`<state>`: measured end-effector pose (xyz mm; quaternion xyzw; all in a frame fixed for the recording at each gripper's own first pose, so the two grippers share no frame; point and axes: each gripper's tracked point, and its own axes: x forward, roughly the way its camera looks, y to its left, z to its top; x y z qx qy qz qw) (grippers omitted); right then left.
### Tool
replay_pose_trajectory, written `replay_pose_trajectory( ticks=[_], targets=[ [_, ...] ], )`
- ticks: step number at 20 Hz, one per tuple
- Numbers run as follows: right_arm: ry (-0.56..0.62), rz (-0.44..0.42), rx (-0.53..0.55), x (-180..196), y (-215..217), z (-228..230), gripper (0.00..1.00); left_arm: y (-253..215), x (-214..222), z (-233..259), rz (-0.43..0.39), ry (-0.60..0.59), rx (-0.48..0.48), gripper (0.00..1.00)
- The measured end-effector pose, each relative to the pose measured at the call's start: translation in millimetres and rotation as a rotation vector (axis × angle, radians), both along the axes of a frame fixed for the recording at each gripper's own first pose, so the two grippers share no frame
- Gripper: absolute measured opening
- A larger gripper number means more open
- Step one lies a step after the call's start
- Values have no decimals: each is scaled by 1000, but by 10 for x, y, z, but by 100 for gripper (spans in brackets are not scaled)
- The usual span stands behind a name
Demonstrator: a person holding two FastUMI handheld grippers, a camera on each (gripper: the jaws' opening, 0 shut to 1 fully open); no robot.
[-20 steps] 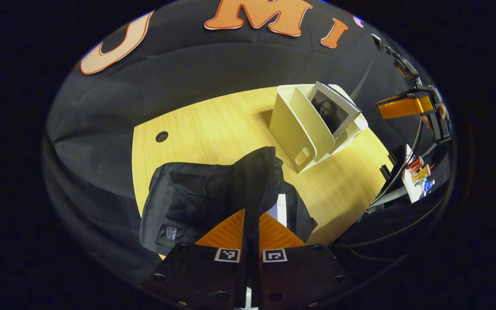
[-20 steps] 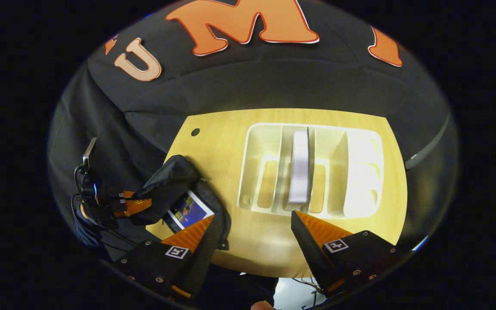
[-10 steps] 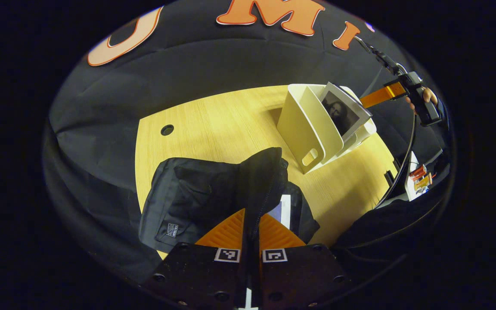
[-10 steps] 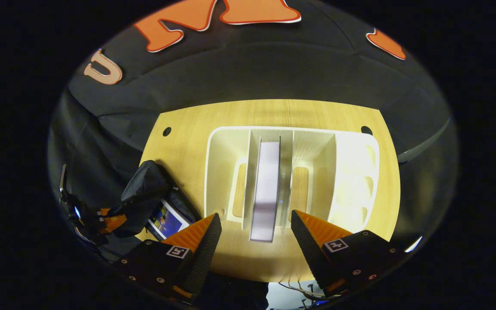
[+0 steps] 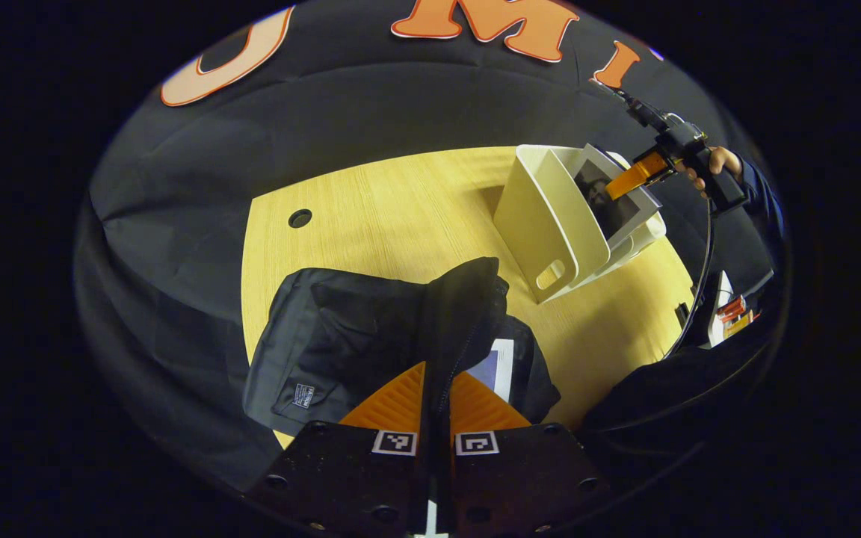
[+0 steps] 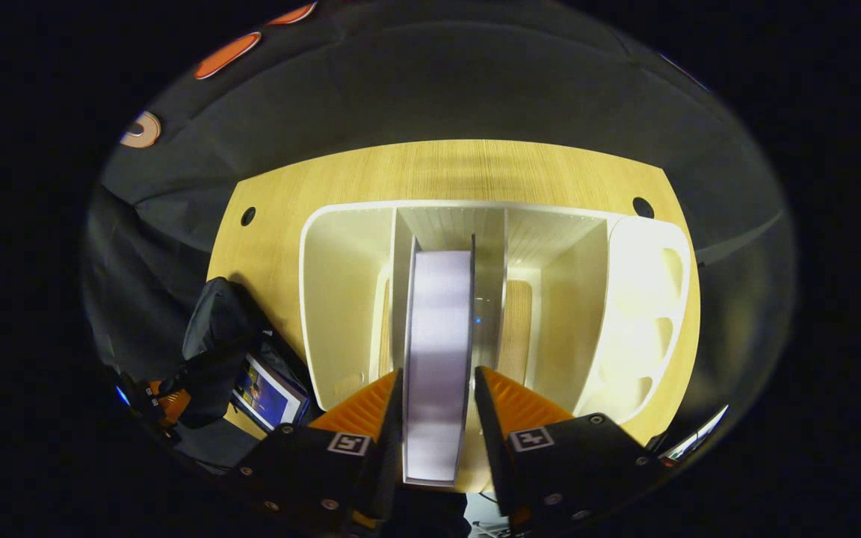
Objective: Open the schoolbag, grab two books from the bookshelf and put them into the schoolbag.
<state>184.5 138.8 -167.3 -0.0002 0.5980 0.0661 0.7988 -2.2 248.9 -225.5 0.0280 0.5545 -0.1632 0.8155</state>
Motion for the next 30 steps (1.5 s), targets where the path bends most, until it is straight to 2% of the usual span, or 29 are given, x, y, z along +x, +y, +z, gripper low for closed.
replay_pose_trajectory(
  ticks=[1, 2, 5, 6, 7, 12, 15, 24, 30],
  targets=[
    [-2, -2, -4, 5, 21, -8, 47, -6, 4, 2, 1, 1, -2, 5],
    [9, -5, -9, -15, -35, -8, 38, -11, -1, 3, 1, 1, -4, 5],
    [26, -24, -26, -83, -55, 22, 36, -12, 4, 0, -9, -4, -10, 5],
    [24, -33, -30, -142, -65, 71, 43, -10, 6, 1, -14, -8, -10, 5],
    [18, -39, -41, -175, -95, 119, 34, -10, 9, -2, -16, -9, -12, 5],
    [-13, -60, -39, -477, -163, 322, 31, -28, 7, 3, -42, -23, -32, 5],
    [-19, -65, -14, -797, -127, 429, 31, -46, 1, 7, -51, -28, -44, 5],
    [-36, -132, 75, -1880, -83, 532, 31, -5, 10, 5, -149, -57, -53, 5],
    [-25, -188, 186, -2398, 151, 476, 30, -23, 5, 3, -176, -61, -74, 5]
  ],
)
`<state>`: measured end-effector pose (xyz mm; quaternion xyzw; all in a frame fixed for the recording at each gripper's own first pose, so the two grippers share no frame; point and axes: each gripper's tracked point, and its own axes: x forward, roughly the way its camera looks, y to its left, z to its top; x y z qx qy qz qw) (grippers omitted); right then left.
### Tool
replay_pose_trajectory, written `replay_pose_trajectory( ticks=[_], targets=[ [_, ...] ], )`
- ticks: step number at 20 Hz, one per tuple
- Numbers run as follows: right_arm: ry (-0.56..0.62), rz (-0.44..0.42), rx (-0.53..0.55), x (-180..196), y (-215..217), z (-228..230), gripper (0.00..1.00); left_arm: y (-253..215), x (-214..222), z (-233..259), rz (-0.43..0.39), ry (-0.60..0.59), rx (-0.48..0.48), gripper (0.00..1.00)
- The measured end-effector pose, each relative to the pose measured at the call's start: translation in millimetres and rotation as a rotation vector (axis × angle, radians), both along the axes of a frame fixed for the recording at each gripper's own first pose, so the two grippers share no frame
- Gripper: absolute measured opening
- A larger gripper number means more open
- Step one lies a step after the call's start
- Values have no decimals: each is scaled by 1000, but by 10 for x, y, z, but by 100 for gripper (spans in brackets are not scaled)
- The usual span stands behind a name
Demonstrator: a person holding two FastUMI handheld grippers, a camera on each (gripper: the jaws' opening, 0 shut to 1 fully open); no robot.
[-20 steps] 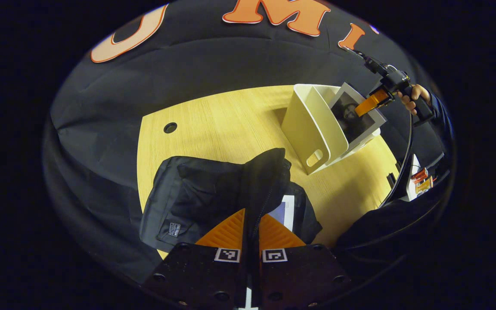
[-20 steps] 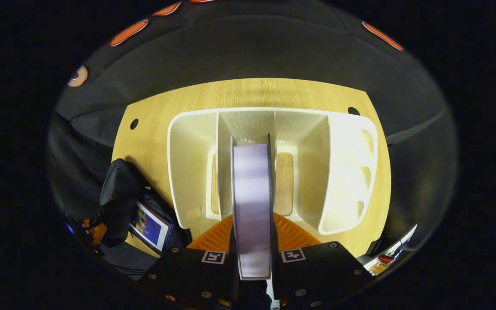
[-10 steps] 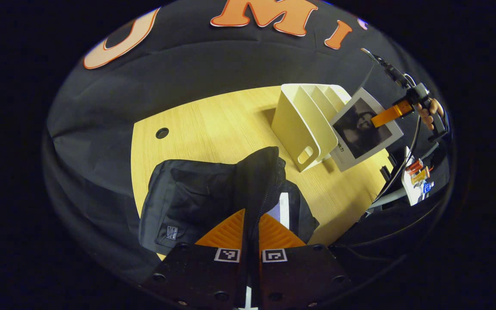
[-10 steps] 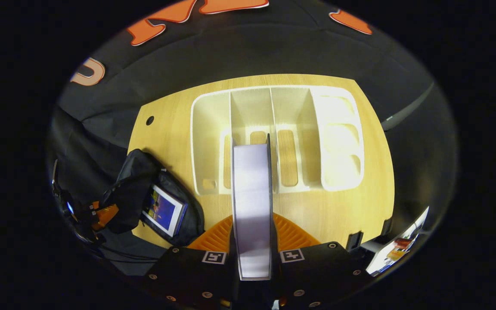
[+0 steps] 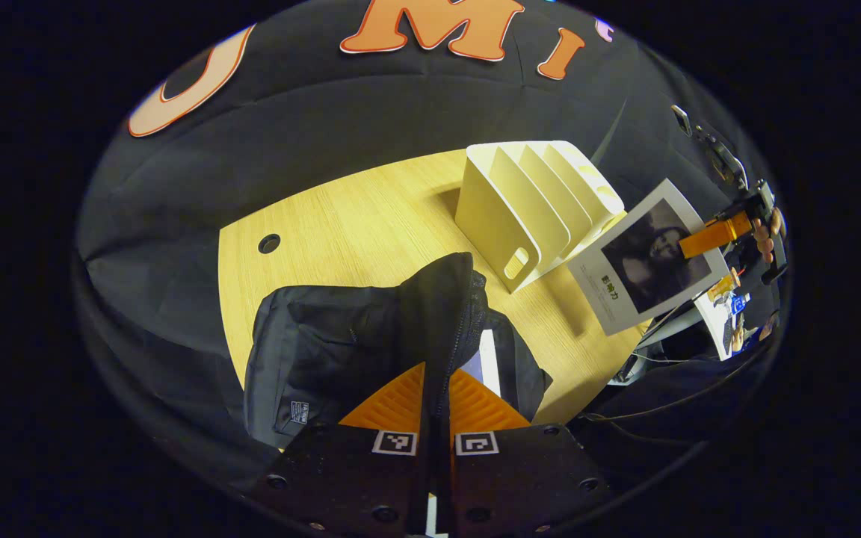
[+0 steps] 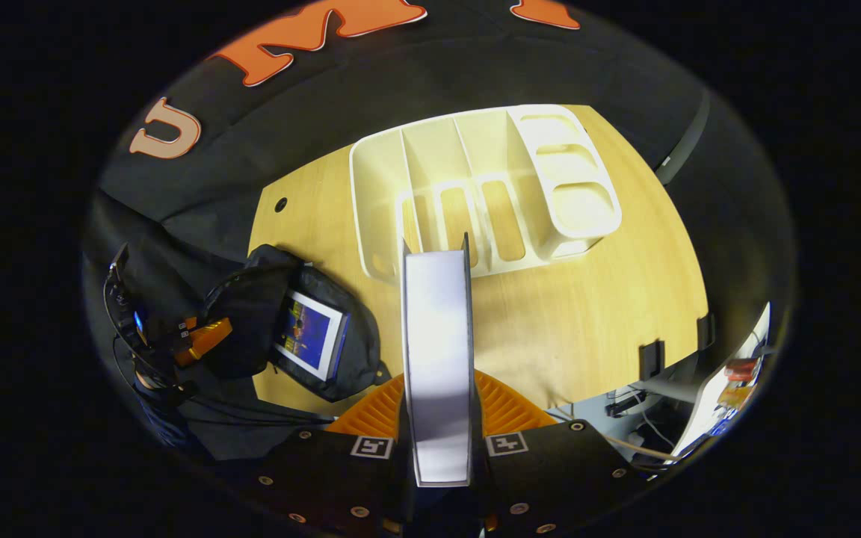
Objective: Open the schoolbag, grab two books from the bookshelf and put them into the schoolbag.
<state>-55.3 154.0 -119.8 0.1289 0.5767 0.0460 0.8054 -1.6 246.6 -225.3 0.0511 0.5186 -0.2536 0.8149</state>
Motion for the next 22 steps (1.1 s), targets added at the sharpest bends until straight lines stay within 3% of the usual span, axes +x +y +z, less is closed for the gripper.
replay_pose_trajectory(
  ticks=[6, 14, 22],
  targets=[
    [-11, -28, 183, -207, 518, -91, 30, 1, 12, 10, -15, -13, -10, 5],
    [-78, -5, 413, -88, 1142, 16, 30, -12, 63, 46, -4, -44, -32, 5],
    [-28, -18, 566, 78, 1875, -507, 29, -23, 134, 85, 0, -82, -40, 5]
  ],
)
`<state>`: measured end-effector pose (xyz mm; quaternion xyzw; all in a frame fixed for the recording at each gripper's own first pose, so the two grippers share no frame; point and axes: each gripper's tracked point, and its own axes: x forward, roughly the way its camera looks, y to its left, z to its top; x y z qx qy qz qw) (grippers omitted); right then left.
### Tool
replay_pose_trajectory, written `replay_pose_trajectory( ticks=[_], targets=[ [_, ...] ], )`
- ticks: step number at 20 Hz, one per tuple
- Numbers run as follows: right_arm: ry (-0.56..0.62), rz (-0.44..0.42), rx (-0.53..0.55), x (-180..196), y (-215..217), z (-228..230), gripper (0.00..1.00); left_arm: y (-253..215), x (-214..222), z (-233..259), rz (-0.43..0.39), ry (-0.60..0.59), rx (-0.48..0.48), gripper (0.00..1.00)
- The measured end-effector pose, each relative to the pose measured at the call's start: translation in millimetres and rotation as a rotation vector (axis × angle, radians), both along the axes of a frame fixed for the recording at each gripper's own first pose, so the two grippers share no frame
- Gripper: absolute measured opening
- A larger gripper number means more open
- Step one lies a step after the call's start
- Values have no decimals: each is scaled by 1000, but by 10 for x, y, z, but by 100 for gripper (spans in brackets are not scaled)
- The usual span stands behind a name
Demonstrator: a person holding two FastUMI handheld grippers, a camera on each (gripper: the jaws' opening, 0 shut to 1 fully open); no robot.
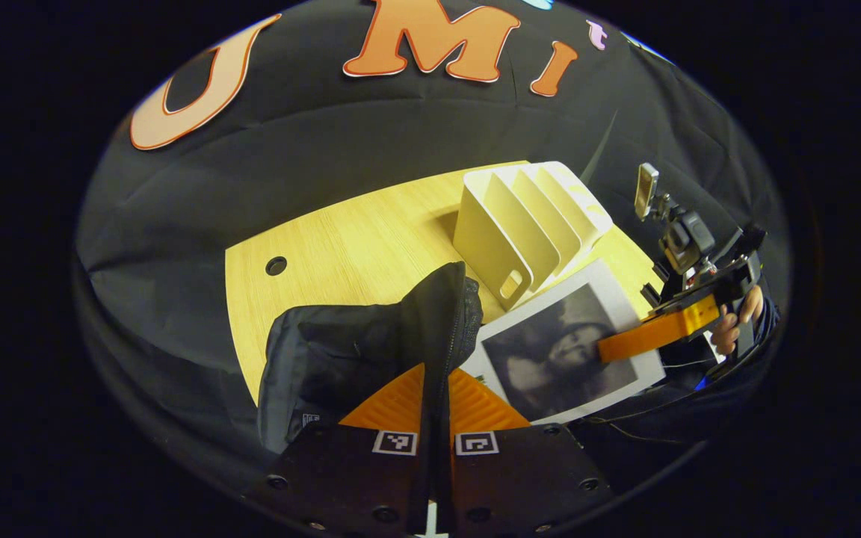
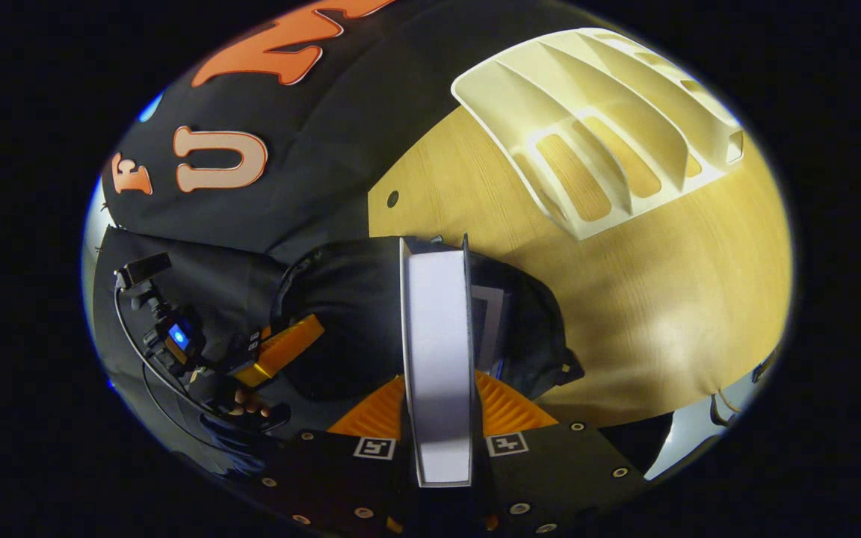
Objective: Open the schoolbag, grab two books from the bookshelf and put them into the schoolbag.
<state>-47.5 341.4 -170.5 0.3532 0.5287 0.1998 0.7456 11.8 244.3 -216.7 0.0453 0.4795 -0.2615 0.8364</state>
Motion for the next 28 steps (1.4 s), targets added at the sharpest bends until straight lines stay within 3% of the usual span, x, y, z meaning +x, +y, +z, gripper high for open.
replay_pose_trajectory(
  ticks=[12, 16, 20, 23, 25, 28],
  targets=[
    [4, -64, 162, 314, 960, -494, 31, -59, 64, 30, -6, -34, -18, 5],
    [-10, -44, 130, 323, 1118, -692, 36, -79, 58, 38, -4, -36, -25, 5],
    [44, 15, 0, 190, 1045, -941, 55, -95, 45, 43, 14, -27, -35, 5],
    [55, 111, -117, -2, 947, -1068, 68, -115, 56, 39, 24, -25, -40, 5],
    [51, 153, -144, -55, 917, -1067, 74, -102, 50, 33, 32, -26, -37, 5],
    [18, 167, -155, -81, 844, -907, 94, -121, 58, 21, 48, -29, -32, 5]
  ],
)
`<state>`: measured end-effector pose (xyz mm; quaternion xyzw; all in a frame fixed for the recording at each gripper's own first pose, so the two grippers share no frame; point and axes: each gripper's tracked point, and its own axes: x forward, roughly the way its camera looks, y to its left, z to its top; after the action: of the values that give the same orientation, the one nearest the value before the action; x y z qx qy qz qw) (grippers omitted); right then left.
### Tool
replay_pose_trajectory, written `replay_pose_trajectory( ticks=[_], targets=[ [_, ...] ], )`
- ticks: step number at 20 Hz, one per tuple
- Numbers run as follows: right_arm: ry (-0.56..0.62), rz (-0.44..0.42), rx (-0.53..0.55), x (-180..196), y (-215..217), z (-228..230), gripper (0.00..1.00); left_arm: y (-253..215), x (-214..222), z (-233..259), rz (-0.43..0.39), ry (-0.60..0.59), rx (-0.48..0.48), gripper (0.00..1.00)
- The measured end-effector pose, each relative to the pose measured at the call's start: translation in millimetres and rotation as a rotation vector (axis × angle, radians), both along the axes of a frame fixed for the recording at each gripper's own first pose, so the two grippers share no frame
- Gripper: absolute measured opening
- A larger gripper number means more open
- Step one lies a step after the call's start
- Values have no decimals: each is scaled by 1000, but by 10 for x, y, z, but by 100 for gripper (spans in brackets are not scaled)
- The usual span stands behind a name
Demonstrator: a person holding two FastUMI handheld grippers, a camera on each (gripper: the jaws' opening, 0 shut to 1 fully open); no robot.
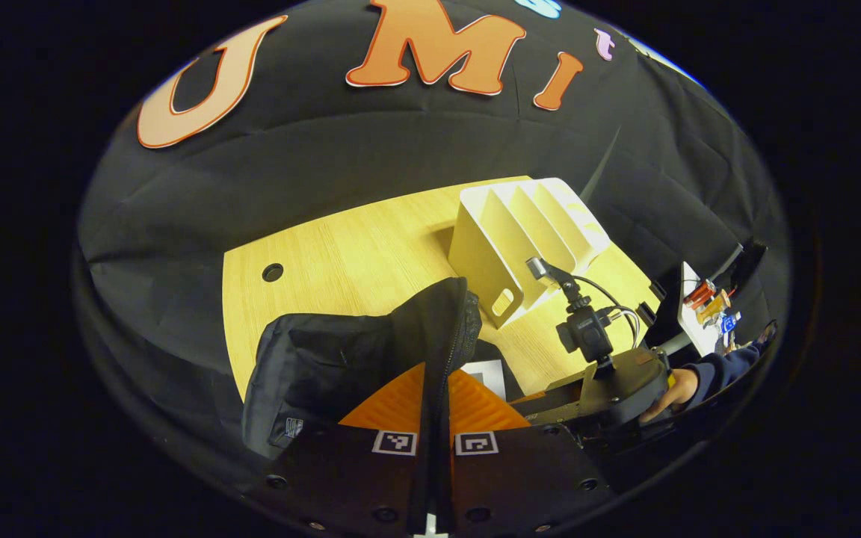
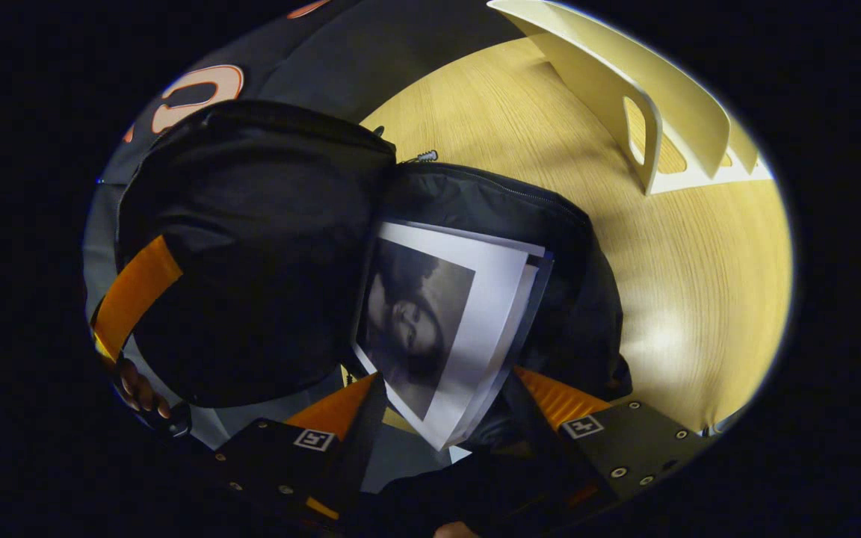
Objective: Open the schoolbag, grab two books from the bookshelf and put them into the schoolbag.
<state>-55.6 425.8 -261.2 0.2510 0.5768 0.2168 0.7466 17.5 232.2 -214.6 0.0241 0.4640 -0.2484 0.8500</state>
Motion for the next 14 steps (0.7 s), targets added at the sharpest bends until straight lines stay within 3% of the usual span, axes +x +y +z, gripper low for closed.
replay_pose_trajectory(
  ticks=[9, 14],
  targets=[
    [-125, -3, -42, 150, -747, 463, 98, 31, 23, -94, 58, -26, 79, 5],
    [-192, -18, -90, 256, -1345, 650, 98, -35, -45, -137, 73, 5, 102, 13]
  ],
)
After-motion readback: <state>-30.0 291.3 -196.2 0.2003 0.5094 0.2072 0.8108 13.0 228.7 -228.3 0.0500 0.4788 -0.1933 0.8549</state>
